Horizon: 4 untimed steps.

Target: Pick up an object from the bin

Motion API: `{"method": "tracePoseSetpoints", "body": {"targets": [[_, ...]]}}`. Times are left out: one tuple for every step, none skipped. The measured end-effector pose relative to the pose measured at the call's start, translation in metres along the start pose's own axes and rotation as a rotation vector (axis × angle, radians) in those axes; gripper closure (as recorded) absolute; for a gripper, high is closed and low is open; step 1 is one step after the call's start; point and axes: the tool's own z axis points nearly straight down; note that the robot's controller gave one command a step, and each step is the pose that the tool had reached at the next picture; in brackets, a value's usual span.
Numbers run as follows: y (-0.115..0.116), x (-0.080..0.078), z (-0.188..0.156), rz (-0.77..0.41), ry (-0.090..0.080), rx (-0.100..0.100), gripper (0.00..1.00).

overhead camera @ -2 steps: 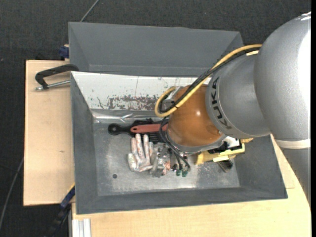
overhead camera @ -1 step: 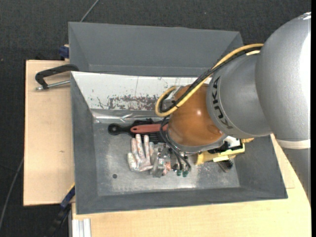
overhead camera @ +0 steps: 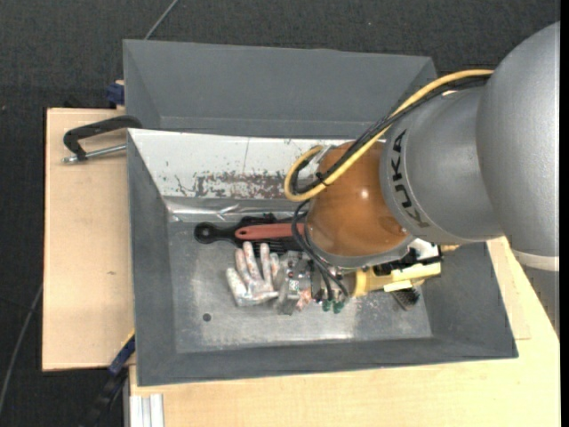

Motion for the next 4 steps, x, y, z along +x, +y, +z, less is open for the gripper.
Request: {"method": "tracePoseSetpoints", "body": {"targets": [[0.001,-0.002,-0.015,0.000,-0.005,-0.002,1.00],[0.001,-0.002,-0.020,0.000,-0.007,-0.003,1.00],[0.001,-0.001,-0.025,0.000,-0.003,-0.002,1.00],[0.001,0.000,-0.042,0.000,0.001,-0.001,1.00]]}}
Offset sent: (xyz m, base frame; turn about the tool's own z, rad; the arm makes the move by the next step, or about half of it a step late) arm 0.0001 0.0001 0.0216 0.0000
